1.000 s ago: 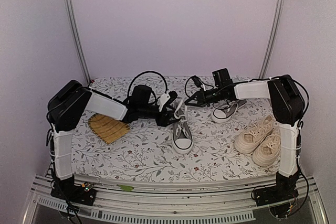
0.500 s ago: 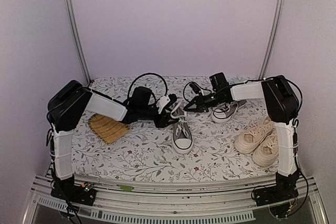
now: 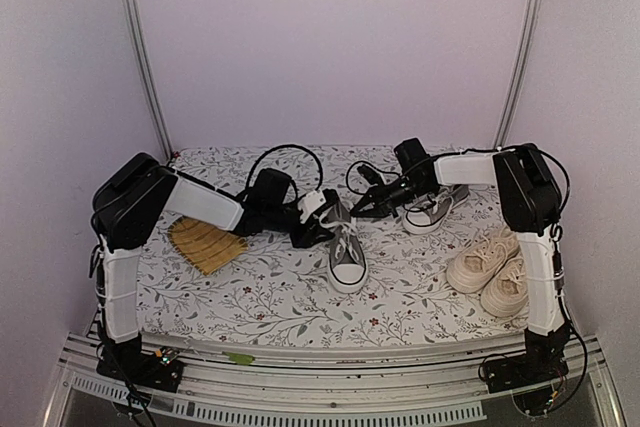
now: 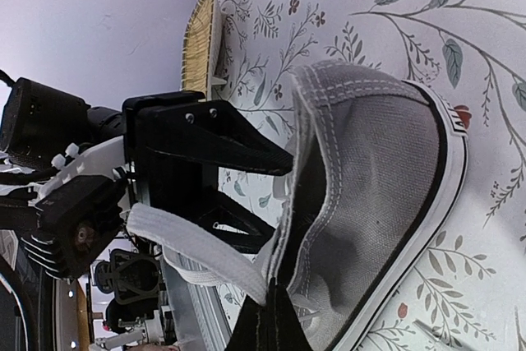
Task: Tie the shoes
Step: Pick up the shoelace from the center of the board, then cross the shoelace over the shoe.
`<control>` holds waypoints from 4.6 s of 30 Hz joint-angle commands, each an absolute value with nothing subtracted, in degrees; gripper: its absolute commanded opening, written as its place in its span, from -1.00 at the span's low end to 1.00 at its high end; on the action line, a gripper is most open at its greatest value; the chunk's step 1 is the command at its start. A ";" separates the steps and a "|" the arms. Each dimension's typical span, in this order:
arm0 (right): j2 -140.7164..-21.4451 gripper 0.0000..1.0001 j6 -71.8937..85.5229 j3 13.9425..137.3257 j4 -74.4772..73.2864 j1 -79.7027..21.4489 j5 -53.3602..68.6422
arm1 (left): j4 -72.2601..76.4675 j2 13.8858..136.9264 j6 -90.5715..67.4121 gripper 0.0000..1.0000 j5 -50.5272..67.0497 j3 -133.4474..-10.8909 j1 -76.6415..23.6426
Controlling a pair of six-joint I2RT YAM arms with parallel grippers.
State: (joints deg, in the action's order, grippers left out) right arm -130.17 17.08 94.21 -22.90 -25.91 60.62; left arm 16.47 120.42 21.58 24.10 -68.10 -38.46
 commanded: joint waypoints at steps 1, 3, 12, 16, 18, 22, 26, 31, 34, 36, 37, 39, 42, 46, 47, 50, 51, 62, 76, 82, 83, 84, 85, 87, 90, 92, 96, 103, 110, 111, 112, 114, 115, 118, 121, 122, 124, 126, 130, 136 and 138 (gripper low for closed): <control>-129.17 -0.99 17.19 96.15 -25.00 -25.76 62.59 | 12.35 122.93 24.64 -0.01 22.62 -70.05 -38.48; -129.34 -0.99 17.54 96.03 -24.54 -25.76 62.18 | 12.10 123.12 24.91 -0.03 22.82 -70.24 -38.69; -130.60 -0.99 22.79 94.31 -19.36 -24.97 60.36 | 10.13 124.01 27.17 -0.45 22.65 -70.66 -39.46; -130.09 -0.99 22.60 94.10 -19.34 -24.61 59.42 | 9.88 123.40 27.38 -0.99 19.95 -69.86 -39.48; -129.85 -0.99 22.47 93.87 -19.47 -24.44 59.56 | 9.63 122.68 26.54 -1.00 19.06 -69.79 -39.46; -129.11 -0.99 22.41 93.95 -19.73 -24.35 59.96 | 13.23 119.63 23.58 -1.00 20.01 -68.82 -39.45; -127.53 -0.99 23.88 94.00 -17.91 -24.35 61.09 | 24.59 116.31 21.00 -1.00 19.68 -64.91 -39.85; -127.72 -0.99 28.23 94.01 -13.81 -24.28 60.90 | 32.19 115.41 21.10 -1.00 19.04 -63.07 -40.43; -127.95 -0.99 29.53 94.09 -12.07 -23.90 59.90 | 31.40 116.00 22.31 -1.00 20.09 -63.83 -40.64; -127.93 -0.99 31.22 93.88 -9.70 -23.68 60.22 | 31.50 115.73 22.59 -1.00 20.55 -63.85 -40.80; -128.02 -0.99 32.32 93.91 -8.53 -23.65 60.48 | 31.55 115.55 22.63 -1.00 20.83 -63.81 -40.86; -128.21 -0.99 34.37 93.94 -6.86 -23.64 61.75 | 31.62 115.27 22.99 -1.00 21.18 -63.89 -40.83; -127.75 -0.99 34.64 93.13 -8.33 -23.65 62.67 | 32.00 115.39 23.36 -1.00 20.98 -64.07 -40.87; -126.56 -0.99 32.37 88.43 -9.81 -23.73 67.02 | 32.89 115.57 23.82 -1.00 22.10 -64.07 -40.98; -126.21 -0.99 32.15 87.51 -10.29 -23.73 67.81 | 33.20 115.58 24.02 -1.00 22.13 -64.01 -41.11; -125.50 -0.99 29.62 87.23 -12.88 -23.74 69.67 | 34.50 115.26 24.88 -1.00 22.63 -63.06 -41.67; -125.20 -0.99 29.25 87.08 -12.82 -23.80 70.39 | 35.56 115.15 25.12 -1.00 23.13 -62.64 -41.99; -126.11 -0.99 39.10 86.64 0.86 -23.91 69.78 | 40.81 113.75 26.26 -1.00 20.77 -58.63 -43.04; -129.84 -0.99 48.18 85.78 8.85 -26.99 74.03 | 44.30 113.65 27.12 -1.00 18.09 -56.51 -42.79; -133.19 -0.99 48.44 88.28 8.75 -27.47 74.15 | 45.44 113.25 26.76 -1.00 17.42 -54.97 -42.28; -133.58 -0.99 48.51 88.52 8.66 -27.57 74.36 | 45.64 113.29 26.65 -1.00 17.53 -54.84 -42.11; -133.79 -0.99 48.43 88.65 8.62 -27.72 74.68 | 45.63 113.26 26.68 -1.00 17.68 -54.77 -41.99; -133.79 -0.99 48.22 88.63 8.44 -27.81 75.33 | 45.35 113.24 26.64 -1.00 17.87 -54.82 -41.85; -133.44 -0.99 47.05 88.51 6.94 -27.87 76.53 | 45.31 113.21 26.53 -1.00 17.91 -54.93 -41.52; -132.83 -0.99 41.14 89.35 -1.04 -27.94 77.28 | 45.35 113.26 26.53 -1.00 17.94 -54.93 -41.31; -132.93 -0.99 35.68 91.08 -8.40 -28.03 77.62 | 45.29 113.22 26.47 -1.00 18.14 -54.93 -41.23; -134.00 -0.99 24.03 95.78 -22.49 -28.08 78.92 | 45.36 113.50 26.20 -1.00 18.35 -54.68 -41.15; -141.57 -0.76 3.55 108.69 -49.13 -28.05 72.37 | 44.01 114.52 26.74 -1.00 18.64 -55.99 -41.48; -142.38 -0.36 0.53 110.70 -52.49 -27.88 64.66 | 40.40 113.85 27.08 -1.00 18.27 -56.15 -42.33; -141.77 -0.30 0.57 110.47 -52.32 -27.80 63.86 | 39.86 113.56 27.25 -1.00 17.84 -56.02 -42.41; -141.09 -0.24 0.54 110.05 -51.40 -27.67 63.29 | 39.37 113.45 27.27 -1.00 17.25 -56.06 -42.39; -139.78 -0.16 2.10 109.68 -48.60 -27.20 61.84 | 38.64 113.22 27.21 -1.00 15.99 -56.16 -42.38; -139.38 -0.13 3.05 109.87 -47.70 -26.86 60.84 | 38.52 113.23 27.18 -1.00 15.15 -56.16 -42.40; -137.62 -0.06 5.49 109.53 -45.81 -25.39 57.91 | 38.04 113.26 26.54 -1.00 12.68 -56.60 -42.44; -134.04 0.01 7.16 107.32 -43.57 -24.41 55.15 | 36.78 113.33 26.24 -1.00 11.71 -57.19 -42.44; -131.65 0.02 7.41 106.58 -42.94 -24.35 54.79 | 36.61 113.43 26.15 -1.00 11.53 -57.21 -42.41; -129.48 0.04 7.35 105.25 -41.94 -24.35 54.40 | 35.69 113.67 26.10 -1.00 10.52 -57.48 -42.40; -127.22 0.02 7.30 103.28 -40.62 -24.42 53.24 | 34.86 113.80 25.50 -1.00 8.56 -57.94 -42.43; -119.81 -0.26 7.14 93.79 -32.41 -25.41 51.08 | 34.66 113.76 24.01 -1.00 6.43 -57.80 -42.42; -113.93 -0.48 17.05 79.63 -10.66 -31.17 51.72 | 35.31 113.53 23.54 -1.00 5.40 -56.91 -42.67; -114.75 -0.52 18.05 79.83 -8.81 -32.25 49.29 | 35.25 113.63 23.76 -1.00 5.53 -57.00 -42.70</control>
State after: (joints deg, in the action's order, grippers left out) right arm -114.43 12.73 81.08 -21.34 -29.32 52.47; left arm 35.24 115.70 24.32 6.59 -56.95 -42.19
